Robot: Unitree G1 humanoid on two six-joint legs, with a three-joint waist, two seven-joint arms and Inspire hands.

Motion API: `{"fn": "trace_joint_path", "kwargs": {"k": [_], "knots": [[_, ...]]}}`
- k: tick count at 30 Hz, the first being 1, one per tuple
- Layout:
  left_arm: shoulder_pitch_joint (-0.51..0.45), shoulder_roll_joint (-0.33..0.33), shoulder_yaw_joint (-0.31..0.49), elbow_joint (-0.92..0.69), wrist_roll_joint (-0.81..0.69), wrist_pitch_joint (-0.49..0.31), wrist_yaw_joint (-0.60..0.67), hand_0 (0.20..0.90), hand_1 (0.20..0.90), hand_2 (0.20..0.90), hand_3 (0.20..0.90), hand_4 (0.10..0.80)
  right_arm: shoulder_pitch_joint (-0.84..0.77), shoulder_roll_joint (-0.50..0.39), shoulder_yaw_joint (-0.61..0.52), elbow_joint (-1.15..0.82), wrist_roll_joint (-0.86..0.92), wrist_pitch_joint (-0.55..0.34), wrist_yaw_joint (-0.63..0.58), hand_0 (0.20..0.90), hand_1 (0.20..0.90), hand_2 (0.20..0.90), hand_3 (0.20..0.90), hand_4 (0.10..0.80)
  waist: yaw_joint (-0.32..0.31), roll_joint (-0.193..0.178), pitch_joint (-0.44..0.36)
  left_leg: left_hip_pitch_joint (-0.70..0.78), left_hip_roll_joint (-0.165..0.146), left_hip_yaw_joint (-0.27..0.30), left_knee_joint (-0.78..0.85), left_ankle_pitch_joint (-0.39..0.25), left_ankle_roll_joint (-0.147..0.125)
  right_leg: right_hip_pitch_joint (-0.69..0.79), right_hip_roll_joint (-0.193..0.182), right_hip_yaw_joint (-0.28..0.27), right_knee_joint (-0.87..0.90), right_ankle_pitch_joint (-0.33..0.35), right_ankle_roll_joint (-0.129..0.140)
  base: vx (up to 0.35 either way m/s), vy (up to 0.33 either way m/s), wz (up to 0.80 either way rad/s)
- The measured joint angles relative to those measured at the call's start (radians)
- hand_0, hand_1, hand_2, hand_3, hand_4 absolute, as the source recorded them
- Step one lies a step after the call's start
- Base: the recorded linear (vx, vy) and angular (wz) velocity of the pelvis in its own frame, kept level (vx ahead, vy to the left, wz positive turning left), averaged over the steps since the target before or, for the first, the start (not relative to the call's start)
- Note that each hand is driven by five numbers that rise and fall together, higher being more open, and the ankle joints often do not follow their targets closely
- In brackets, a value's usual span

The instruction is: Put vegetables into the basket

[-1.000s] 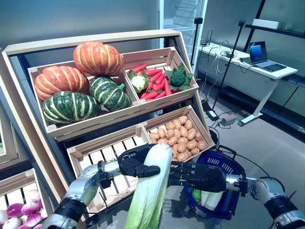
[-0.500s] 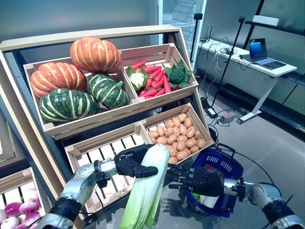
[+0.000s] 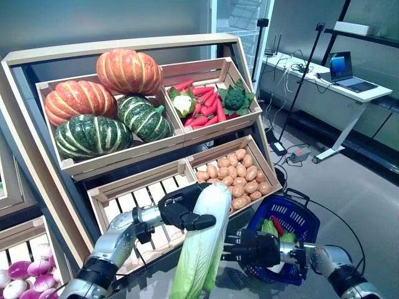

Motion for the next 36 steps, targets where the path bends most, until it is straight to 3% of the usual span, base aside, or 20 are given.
{"fn": "trace_joint_path", "kwargs": {"k": [9, 23, 36], "knots": [[-0.003, -0.018, -0.002, -0.004, -0.028, -0.006, -0.002, 0.300, 0.300, 0.300, 0.300, 0.400, -0.002, 0.068, 0.034, 0.021, 0.001, 0.007, 0.059, 0.900, 0.900, 0.900, 0.900, 0.800, 0.001, 0.004, 0.000, 0.003, -0.001, -0.016, 0.000, 0.002, 0.000, 0.010, -0.002, -0.015, 0.000, -0.001, 0.000, -0.003, 0.005, 0.03], [-0.003, -0.026, -0.002, -0.014, -0.037, -0.006, -0.014, 0.300, 0.300, 0.300, 0.300, 0.400, -0.002, 0.063, 0.047, -0.008, 0.025, 0.022, 0.072, 0.900, 0.900, 0.900, 0.900, 0.800, 0.002, 0.032, -0.015, -0.001, -0.001, -0.020, 0.000, 0.005, 0.000, 0.009, 0.000, -0.016, 0.000, -0.001, -0.001, -0.002, 0.000, 0.01], [-0.003, -0.076, 0.041, 0.011, -0.110, -0.006, -0.047, 0.300, 0.300, 0.300, 0.300, 0.400, -0.002, 0.050, 0.068, -0.051, 0.163, 0.026, 0.037, 0.900, 0.900, 0.900, 0.900, 0.800, 0.000, 0.030, -0.024, -0.001, 0.000, -0.017, 0.000, 0.006, 0.000, 0.008, 0.000, -0.013, 0.000, -0.001, -0.001, 0.000, 0.000, 0.00]]}}
